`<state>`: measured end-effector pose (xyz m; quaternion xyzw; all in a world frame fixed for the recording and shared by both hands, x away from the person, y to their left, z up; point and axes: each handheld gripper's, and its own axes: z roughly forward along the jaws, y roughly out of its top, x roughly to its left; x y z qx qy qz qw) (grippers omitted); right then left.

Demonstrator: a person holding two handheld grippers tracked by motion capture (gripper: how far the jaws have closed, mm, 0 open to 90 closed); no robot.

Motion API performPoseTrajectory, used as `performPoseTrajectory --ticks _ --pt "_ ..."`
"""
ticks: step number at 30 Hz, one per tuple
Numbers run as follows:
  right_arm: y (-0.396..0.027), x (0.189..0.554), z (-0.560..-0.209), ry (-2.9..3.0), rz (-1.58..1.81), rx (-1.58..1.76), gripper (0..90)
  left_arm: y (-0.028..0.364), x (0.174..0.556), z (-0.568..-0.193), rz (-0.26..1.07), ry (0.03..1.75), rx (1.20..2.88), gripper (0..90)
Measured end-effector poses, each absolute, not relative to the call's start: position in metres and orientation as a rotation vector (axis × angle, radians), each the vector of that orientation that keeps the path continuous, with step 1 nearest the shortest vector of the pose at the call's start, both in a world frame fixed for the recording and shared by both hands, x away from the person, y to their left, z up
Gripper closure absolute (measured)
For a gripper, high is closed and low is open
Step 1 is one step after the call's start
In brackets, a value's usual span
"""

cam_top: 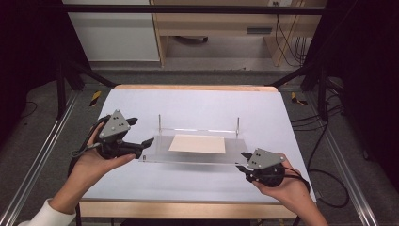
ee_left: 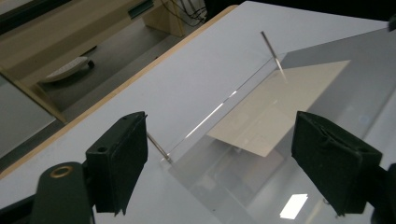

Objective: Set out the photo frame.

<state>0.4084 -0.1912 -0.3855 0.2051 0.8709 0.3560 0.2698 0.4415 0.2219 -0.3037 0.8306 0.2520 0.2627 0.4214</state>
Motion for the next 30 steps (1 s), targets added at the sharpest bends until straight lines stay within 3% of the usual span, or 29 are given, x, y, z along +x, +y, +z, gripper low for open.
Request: performPoseTrajectory --ticks 7,20,30 --pt "-0.192 0.411 -0.382 2.349 0.967 0.561 59.1 0.211 0.426 -0.303 0.665 0.537 2.122 20.5" --pt "-0.193 0.417 -0.374 2.347 0.994 0.589 60.1 0.194 0.409 -0.331 0.670 0.368 2.255 44.9" --pt "-0.195 0.426 -0.364 2.347 1.026 0.628 61.1 0.192 0.423 -0.347 0.688 0.381 2.293 53.0"
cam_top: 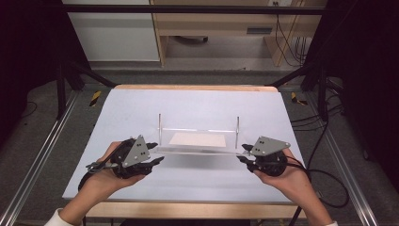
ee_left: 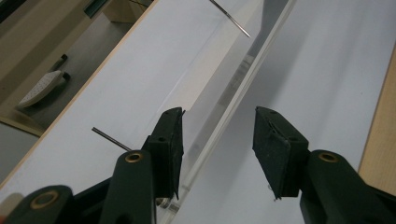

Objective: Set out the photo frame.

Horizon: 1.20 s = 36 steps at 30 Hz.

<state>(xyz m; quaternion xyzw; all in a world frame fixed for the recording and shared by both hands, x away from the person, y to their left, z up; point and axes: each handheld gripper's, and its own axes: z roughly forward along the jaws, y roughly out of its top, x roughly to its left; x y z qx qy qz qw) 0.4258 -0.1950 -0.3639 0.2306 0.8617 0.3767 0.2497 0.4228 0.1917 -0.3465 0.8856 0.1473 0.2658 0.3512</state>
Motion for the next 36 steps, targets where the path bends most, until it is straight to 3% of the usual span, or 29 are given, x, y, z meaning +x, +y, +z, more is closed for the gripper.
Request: performPoseTrajectory --ticks 7,14,17,21,28,36 --pt "-0.196 0.431 -0.359 2.355 1.039 0.643 61.4 0.187 0.434 -0.349 0.718 0.409 2.309 66.3" --pt "-0.198 0.432 -0.360 2.338 1.068 0.640 60.9 0.180 0.433 -0.344 0.772 0.404 2.346 69.2" --pt "-0.201 0.433 -0.362 2.307 1.092 0.661 52.1 0.181 0.436 -0.341 0.757 0.411 2.341 69.1" --pt "-0.209 0.436 -0.370 2.284 1.096 0.672 47.9 0.182 0.441 -0.337 0.726 0.431 2.331 68.6" --pt "-0.218 0.449 -0.374 2.238 1.130 0.690 61.0 0.180 0.445 -0.331 0.689 0.446 2.325 68.5" --pt "-0.223 0.463 -0.362 2.258 1.152 0.742 61.1 0.179 0.458 -0.318 0.678 0.443 2.307 68.3"
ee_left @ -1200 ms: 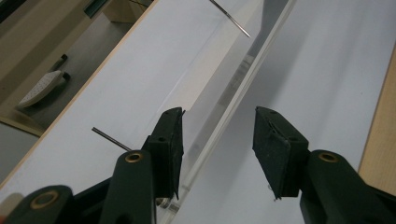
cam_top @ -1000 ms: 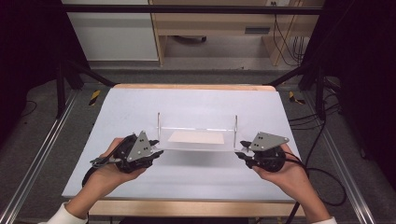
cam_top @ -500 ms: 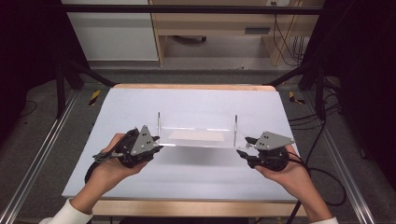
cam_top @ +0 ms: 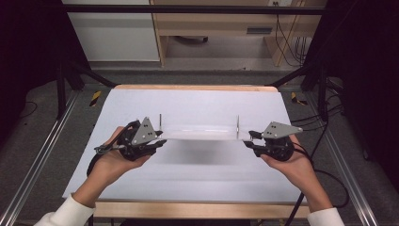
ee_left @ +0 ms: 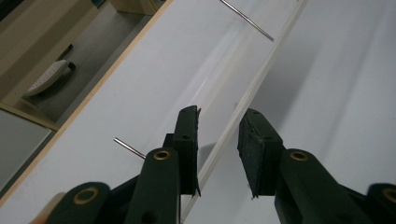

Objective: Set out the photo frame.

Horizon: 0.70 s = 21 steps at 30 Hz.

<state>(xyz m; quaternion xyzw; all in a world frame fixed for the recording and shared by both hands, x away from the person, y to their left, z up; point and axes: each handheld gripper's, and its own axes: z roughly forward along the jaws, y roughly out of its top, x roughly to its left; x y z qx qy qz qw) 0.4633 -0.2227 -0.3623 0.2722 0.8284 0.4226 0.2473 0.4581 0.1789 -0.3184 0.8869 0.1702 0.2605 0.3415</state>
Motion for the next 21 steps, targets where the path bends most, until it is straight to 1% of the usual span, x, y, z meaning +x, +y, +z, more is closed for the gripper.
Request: performPoseTrajectory --ticks 7,21 --pt "-0.225 0.480 -0.353 2.202 1.214 0.792 61.3 0.178 0.483 -0.301 0.690 0.446 2.305 66.2" --pt "-0.226 0.510 -0.348 2.071 1.307 0.848 61.5 0.178 0.525 -0.282 0.648 0.488 2.257 62.7"
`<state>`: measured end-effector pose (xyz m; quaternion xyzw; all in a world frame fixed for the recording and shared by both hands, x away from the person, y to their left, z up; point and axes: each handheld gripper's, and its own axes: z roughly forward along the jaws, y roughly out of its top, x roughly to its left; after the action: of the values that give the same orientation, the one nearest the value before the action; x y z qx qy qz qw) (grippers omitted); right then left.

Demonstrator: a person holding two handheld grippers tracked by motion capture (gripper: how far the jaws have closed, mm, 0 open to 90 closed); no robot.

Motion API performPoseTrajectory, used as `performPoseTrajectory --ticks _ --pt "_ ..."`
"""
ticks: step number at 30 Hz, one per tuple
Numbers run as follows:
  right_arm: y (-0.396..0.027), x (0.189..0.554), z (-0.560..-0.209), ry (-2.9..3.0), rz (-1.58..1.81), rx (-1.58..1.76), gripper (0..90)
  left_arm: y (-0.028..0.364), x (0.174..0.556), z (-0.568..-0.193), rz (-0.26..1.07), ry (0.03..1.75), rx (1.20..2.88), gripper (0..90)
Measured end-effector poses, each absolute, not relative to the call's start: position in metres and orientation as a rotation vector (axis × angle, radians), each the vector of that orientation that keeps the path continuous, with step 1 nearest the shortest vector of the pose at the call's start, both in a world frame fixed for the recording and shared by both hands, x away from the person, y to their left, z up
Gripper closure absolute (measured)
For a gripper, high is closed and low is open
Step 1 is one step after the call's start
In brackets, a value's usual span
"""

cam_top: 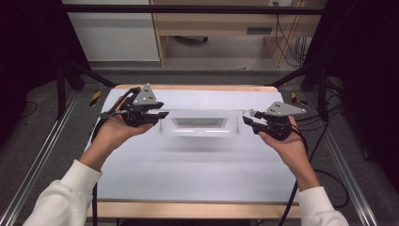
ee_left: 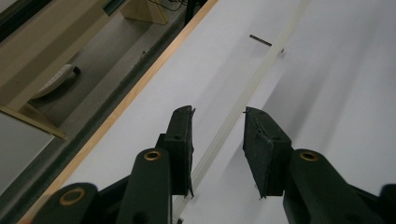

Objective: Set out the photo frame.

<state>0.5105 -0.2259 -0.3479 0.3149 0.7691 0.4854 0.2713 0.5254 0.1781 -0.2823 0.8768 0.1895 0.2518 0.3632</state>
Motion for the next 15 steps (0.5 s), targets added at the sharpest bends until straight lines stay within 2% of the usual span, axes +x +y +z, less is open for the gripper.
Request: performPoseTrajectory --ticks 8,15 --pt "-0.224 0.523 -0.347 2.053 1.337 0.847 57.7 0.179 0.538 -0.278 0.631 0.483 2.258 62.5" --pt "-0.220 0.524 -0.345 2.062 1.300 0.861 58.7 0.178 0.542 -0.277 0.638 0.499 2.249 60.9"
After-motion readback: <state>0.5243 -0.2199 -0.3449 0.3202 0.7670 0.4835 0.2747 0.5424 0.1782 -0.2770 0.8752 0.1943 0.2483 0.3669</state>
